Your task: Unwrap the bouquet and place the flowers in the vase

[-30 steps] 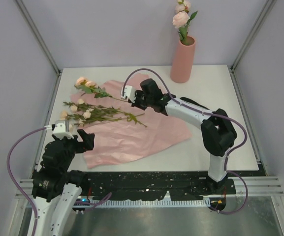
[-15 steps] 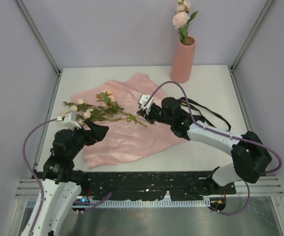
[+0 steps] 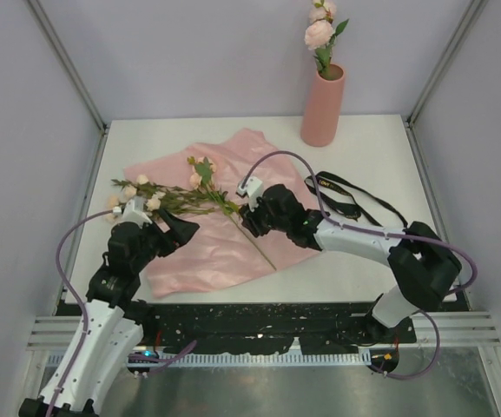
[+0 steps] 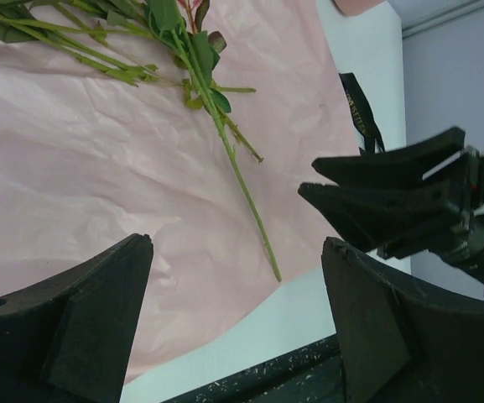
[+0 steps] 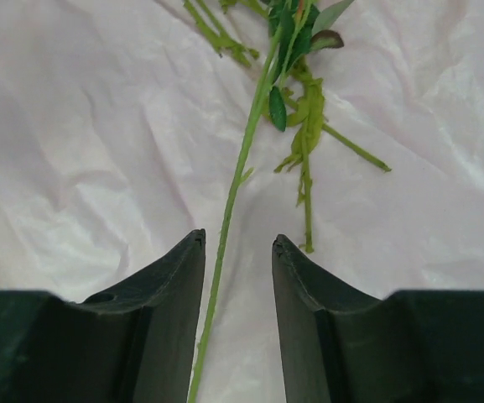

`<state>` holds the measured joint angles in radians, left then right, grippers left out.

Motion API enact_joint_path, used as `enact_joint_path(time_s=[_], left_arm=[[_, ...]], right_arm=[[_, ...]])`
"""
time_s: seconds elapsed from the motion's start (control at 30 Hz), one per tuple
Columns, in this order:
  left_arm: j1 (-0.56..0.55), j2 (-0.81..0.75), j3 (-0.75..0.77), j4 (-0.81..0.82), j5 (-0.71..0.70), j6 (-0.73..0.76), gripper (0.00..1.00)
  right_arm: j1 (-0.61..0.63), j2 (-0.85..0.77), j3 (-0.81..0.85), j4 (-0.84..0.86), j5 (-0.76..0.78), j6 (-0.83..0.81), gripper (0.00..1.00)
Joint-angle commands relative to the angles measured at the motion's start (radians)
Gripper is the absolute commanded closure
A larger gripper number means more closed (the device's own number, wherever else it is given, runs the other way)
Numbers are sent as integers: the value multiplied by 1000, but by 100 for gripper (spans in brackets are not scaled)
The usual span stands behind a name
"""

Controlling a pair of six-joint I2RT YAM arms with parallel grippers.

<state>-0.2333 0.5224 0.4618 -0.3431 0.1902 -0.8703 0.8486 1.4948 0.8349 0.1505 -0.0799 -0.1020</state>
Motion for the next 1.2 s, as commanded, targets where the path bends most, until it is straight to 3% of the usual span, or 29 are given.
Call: enact_joint_path(time_s=[0.0,0.3,0.67,0.73,0.77,0.83,1.17], left_arm=[[-1,-67,50,-71,-46,85,13],[0,-176,187,-310,-95,303,13],[0,-216,207,-385,-123,399,11],[-1,-210,219,-396,-118,402,11],[0,-211,227,-404,-117,406,11],[0,-214,242,-415,-117,416,11],[0,-199,299,-427,-138,562,10]], right_arm=[[-2,126,223,-196,94,198,55],[10,326,415,-333,3,275,43],[15,490,530,-344,69,271,55],[17,501,537,-341,75,269,65],[17,496,538,-341,75,263,79],[21,458,520,-330,77,255,94],[18,76,418,-231,120,145,95]])
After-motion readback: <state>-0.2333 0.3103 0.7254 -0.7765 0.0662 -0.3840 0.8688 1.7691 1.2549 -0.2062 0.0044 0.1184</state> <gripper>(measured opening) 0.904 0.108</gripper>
